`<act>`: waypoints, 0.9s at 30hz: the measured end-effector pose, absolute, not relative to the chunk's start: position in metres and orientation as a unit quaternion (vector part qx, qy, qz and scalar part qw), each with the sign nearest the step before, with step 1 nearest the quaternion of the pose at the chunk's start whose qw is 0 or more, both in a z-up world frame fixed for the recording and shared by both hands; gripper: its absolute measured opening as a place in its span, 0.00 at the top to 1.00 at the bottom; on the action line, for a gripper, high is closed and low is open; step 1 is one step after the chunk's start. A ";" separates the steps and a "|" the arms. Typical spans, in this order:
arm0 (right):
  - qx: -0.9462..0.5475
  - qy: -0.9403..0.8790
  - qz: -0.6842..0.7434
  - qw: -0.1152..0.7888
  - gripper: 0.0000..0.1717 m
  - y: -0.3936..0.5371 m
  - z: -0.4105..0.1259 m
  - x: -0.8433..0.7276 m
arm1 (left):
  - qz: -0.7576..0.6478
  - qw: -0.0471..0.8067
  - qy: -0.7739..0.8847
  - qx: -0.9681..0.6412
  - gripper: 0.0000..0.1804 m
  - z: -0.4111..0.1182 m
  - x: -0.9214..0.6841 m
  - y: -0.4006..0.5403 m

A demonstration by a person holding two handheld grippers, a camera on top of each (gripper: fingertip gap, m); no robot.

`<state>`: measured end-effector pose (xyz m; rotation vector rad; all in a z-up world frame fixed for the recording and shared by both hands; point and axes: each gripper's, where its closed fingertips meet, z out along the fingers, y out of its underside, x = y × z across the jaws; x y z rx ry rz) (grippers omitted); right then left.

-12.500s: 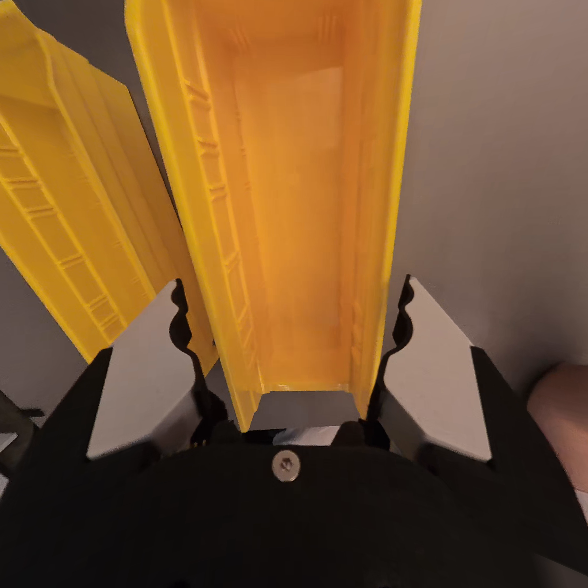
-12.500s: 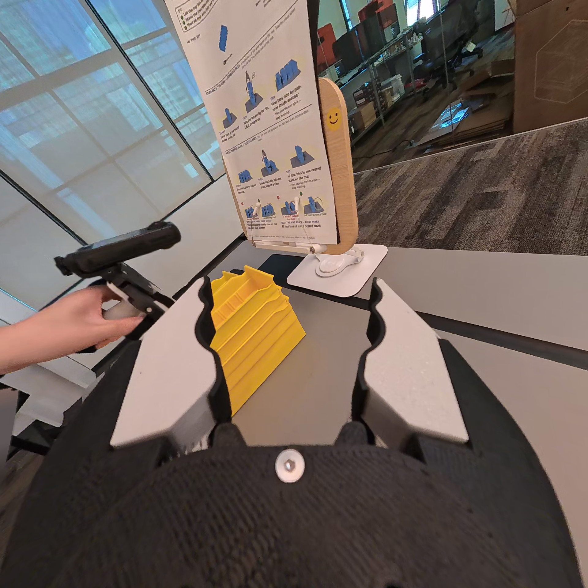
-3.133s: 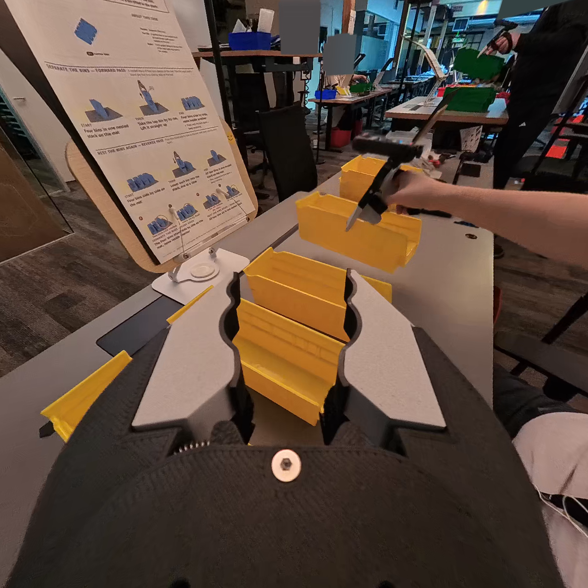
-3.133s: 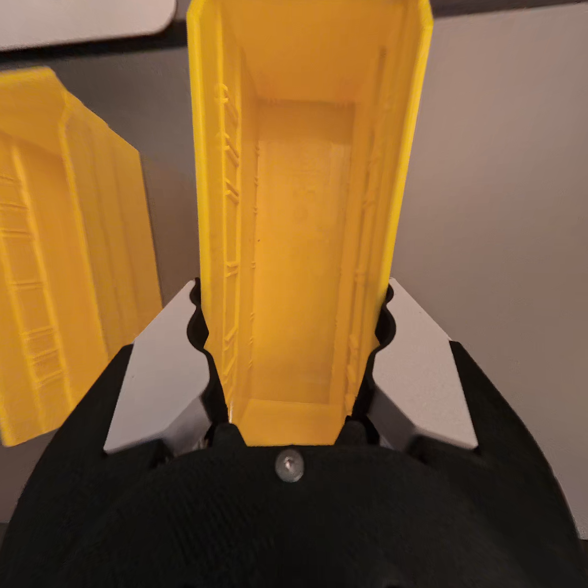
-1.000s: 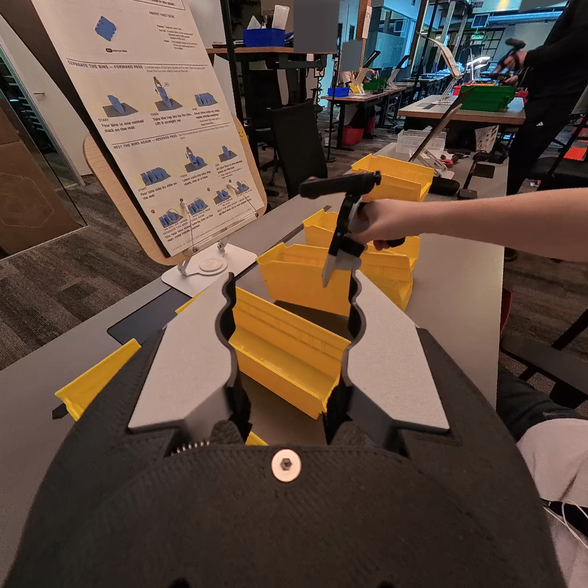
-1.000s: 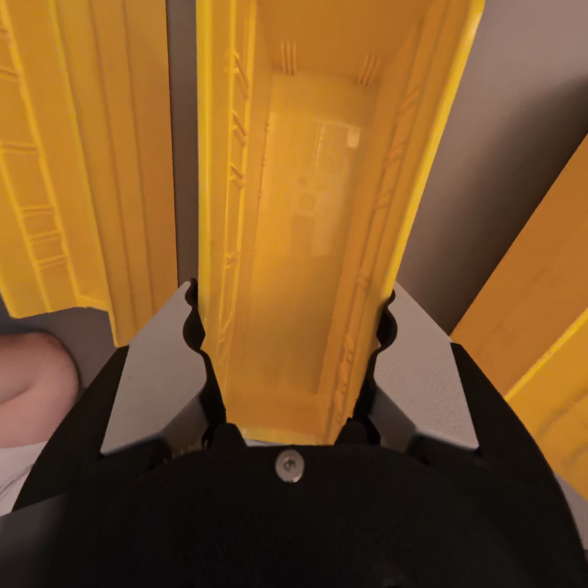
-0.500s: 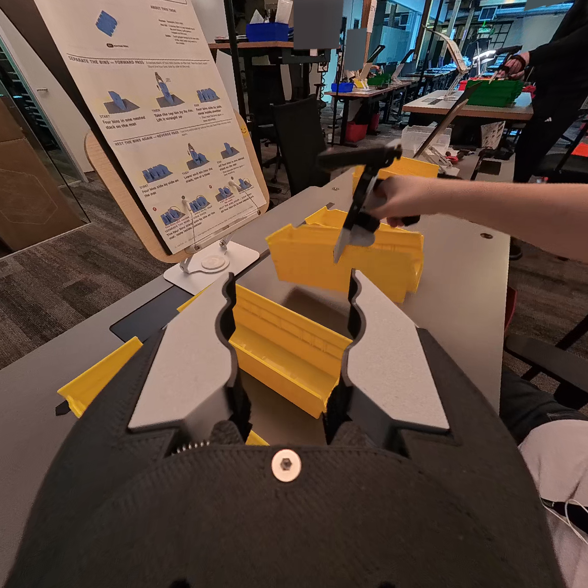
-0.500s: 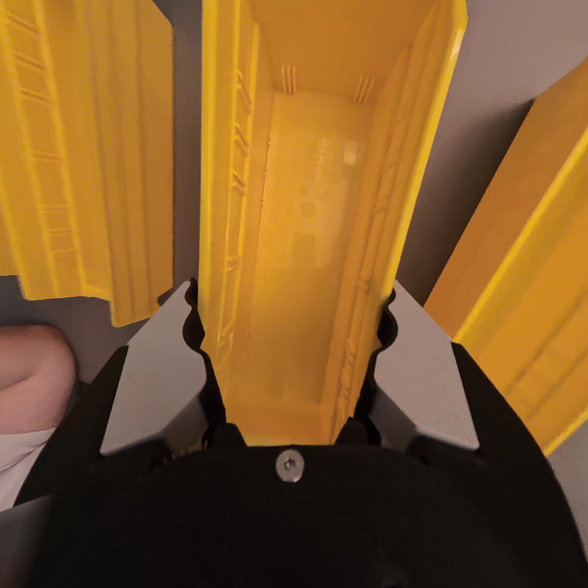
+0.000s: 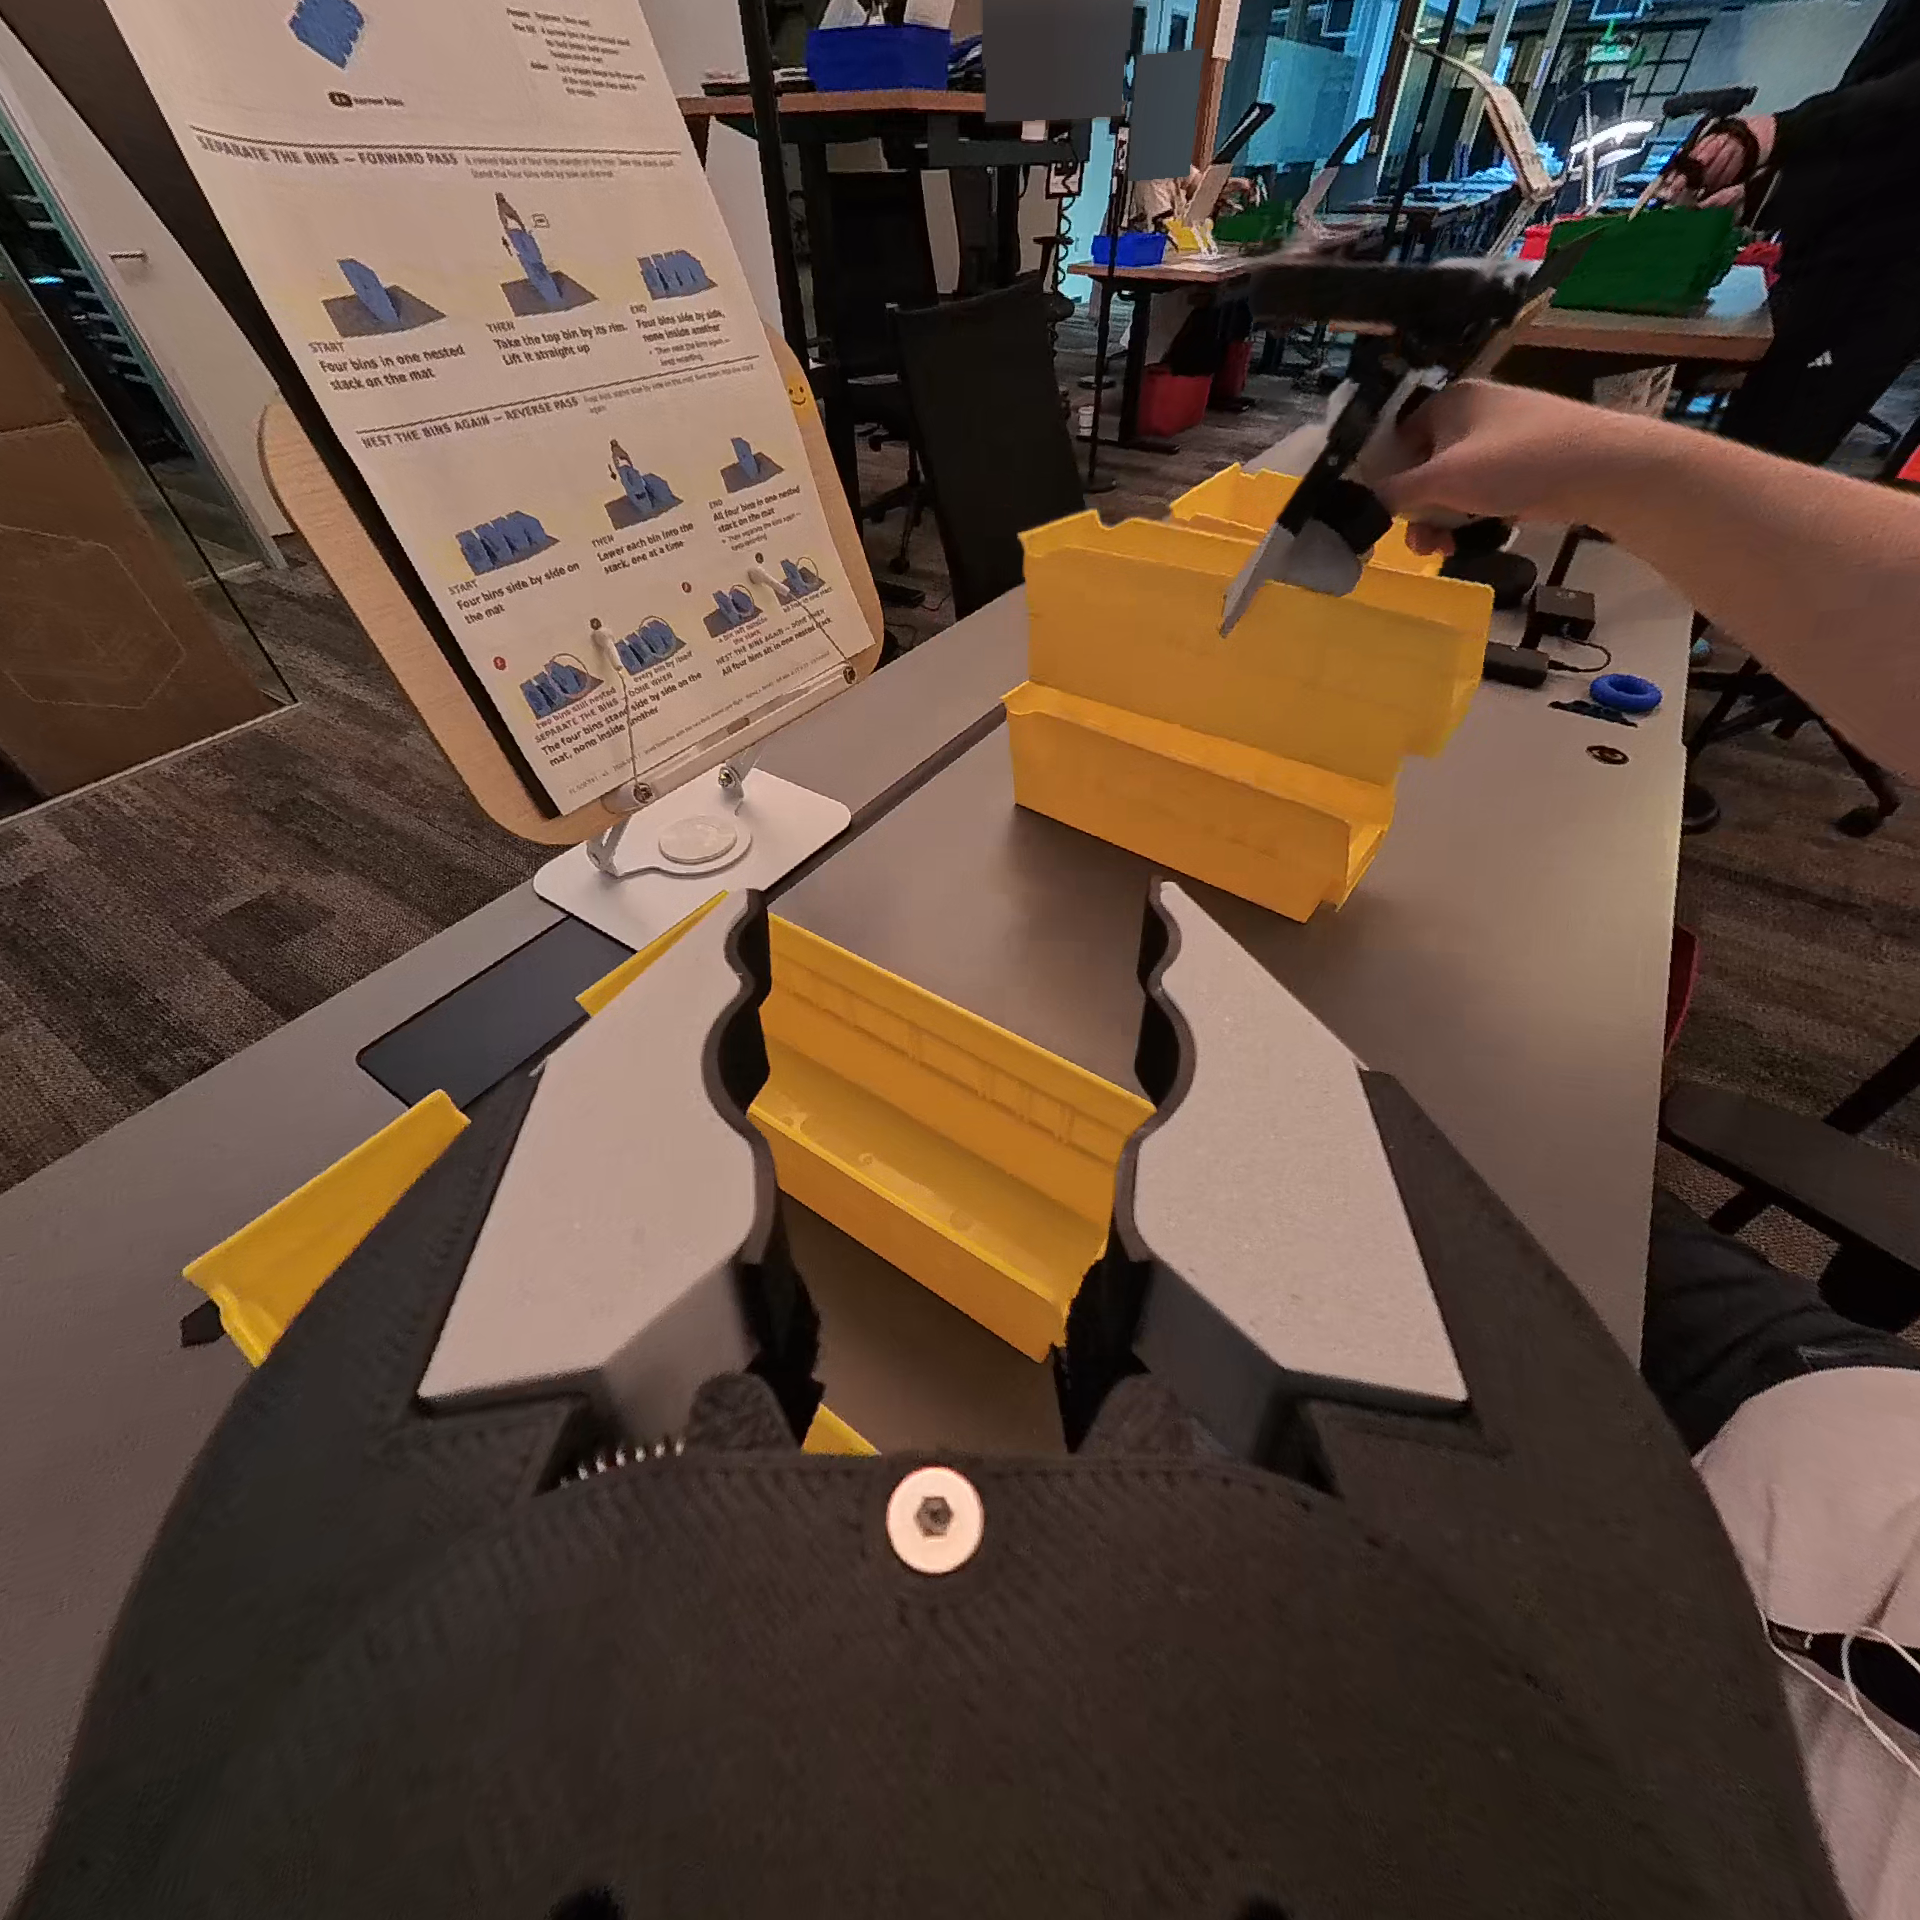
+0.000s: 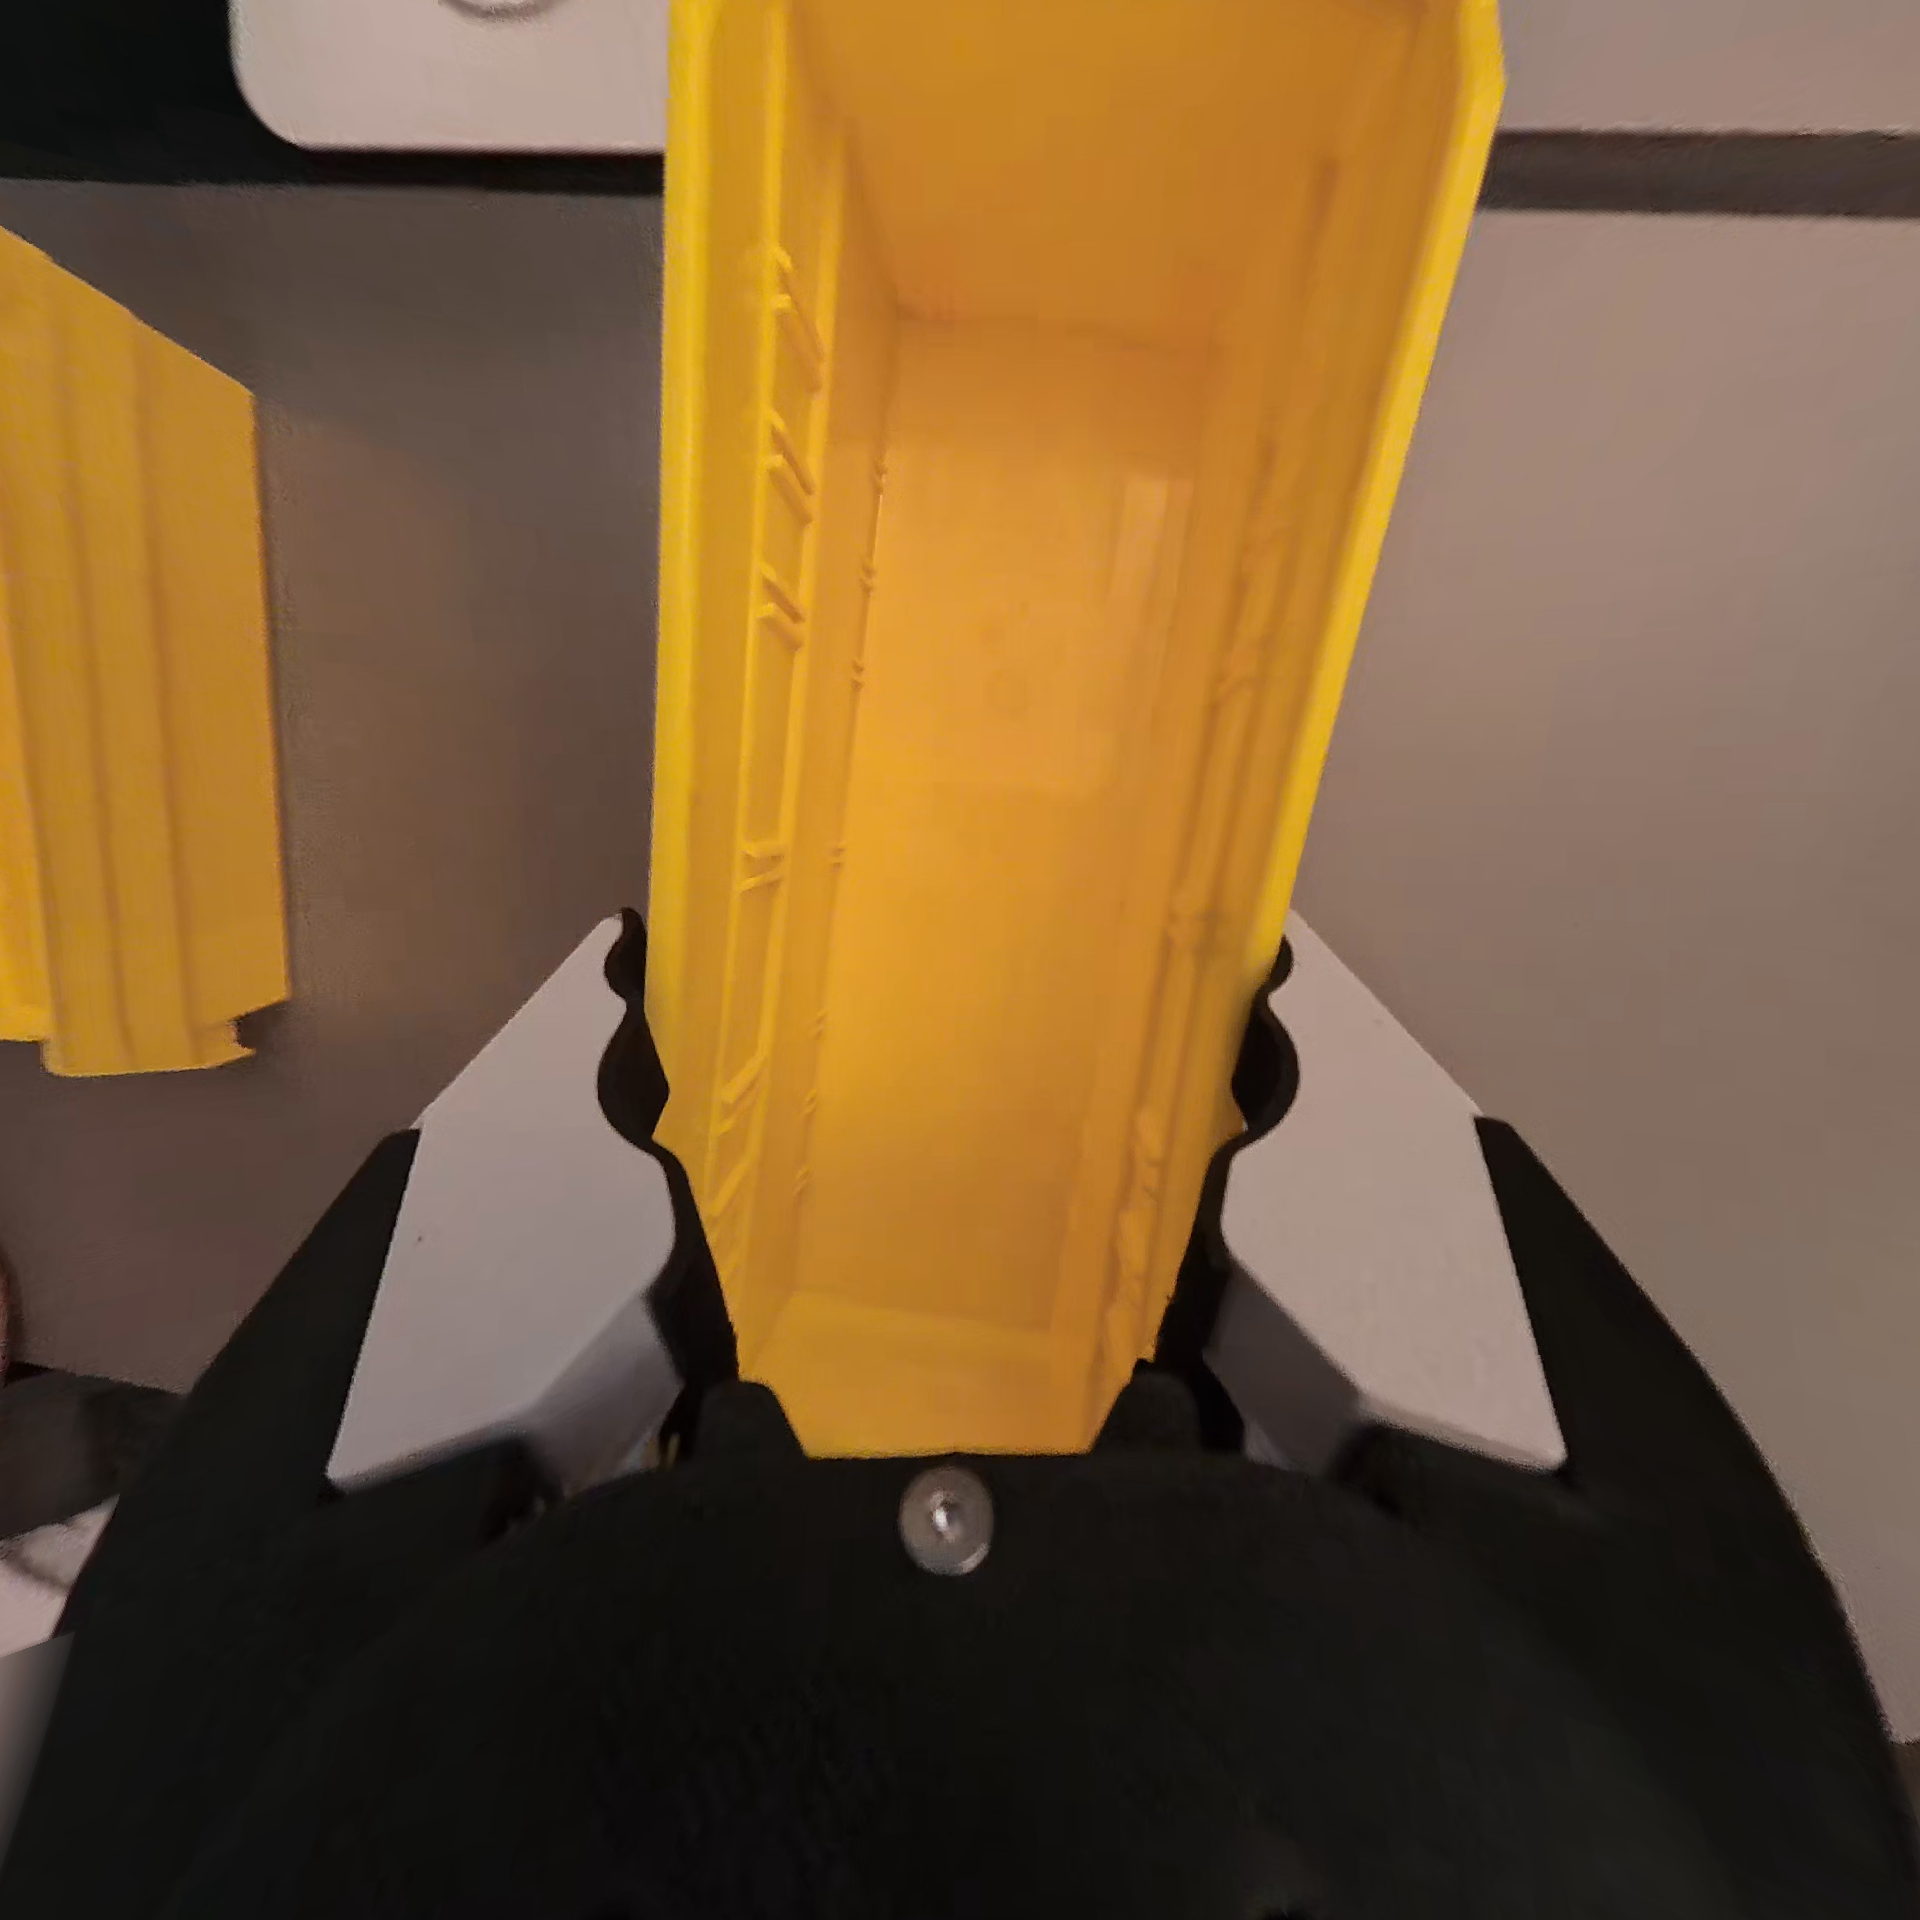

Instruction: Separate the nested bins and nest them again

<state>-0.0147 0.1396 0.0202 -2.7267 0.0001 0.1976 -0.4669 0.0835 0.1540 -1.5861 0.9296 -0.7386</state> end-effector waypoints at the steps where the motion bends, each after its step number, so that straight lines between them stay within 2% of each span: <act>1: -0.978 -0.001 0.066 0.198 0.34 0.137 0.013 -0.010 | -0.311 0.548 0.392 -0.670 0.61 0.154 -0.467 0.084; 17: -0.973 -0.016 0.055 0.225 0.34 0.154 -0.049 -0.009 | -0.297 0.539 0.400 -0.679 0.61 0.147 -0.458 0.086; 23: -0.971 -0.019 0.055 0.233 0.28 0.156 -0.058 -0.011 | -0.298 0.540 0.399 -0.679 0.61 0.148 -0.459 0.086; 27: -0.964 -0.018 0.057 0.259 0.36 0.160 -0.054 -0.013 | -0.301 0.542 0.396 -0.678 0.61 0.149 -0.461 0.086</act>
